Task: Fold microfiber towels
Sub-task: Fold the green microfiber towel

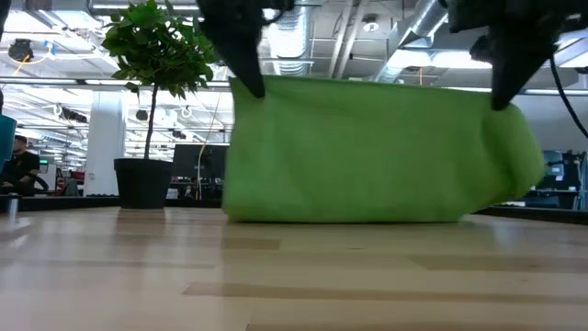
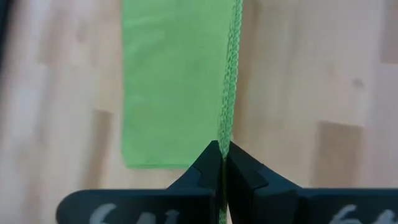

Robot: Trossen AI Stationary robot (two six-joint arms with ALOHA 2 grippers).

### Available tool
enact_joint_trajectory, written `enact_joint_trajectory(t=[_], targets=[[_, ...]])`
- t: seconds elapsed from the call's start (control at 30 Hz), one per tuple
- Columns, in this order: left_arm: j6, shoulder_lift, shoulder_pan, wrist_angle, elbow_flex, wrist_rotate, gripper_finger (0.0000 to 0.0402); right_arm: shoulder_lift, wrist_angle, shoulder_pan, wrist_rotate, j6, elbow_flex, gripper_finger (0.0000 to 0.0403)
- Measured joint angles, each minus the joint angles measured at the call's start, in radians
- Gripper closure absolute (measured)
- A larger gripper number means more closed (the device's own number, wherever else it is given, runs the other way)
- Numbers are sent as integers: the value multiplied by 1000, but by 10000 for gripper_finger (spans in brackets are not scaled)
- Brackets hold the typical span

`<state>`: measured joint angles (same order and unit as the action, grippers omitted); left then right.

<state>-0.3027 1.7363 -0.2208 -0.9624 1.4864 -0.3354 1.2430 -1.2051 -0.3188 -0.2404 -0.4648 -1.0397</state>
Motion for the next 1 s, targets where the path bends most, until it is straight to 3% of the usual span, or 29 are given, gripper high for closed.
enact_joint_trajectory(t=[0.17,0.47,0.73,1.0], targets=[[-117,0,-67,46,-56,52,401,0,145,-88,92,-11,58,393],[-241,0,-128,178,-151,107,401,22,236,-191,191,-142,112,393],[-323,0,-119,177,-151,25,401,22,225,-197,66,-235,154,393],[-336,59,-42,166,-151,9,401,23,217,-77,-12,-175,204,392]])
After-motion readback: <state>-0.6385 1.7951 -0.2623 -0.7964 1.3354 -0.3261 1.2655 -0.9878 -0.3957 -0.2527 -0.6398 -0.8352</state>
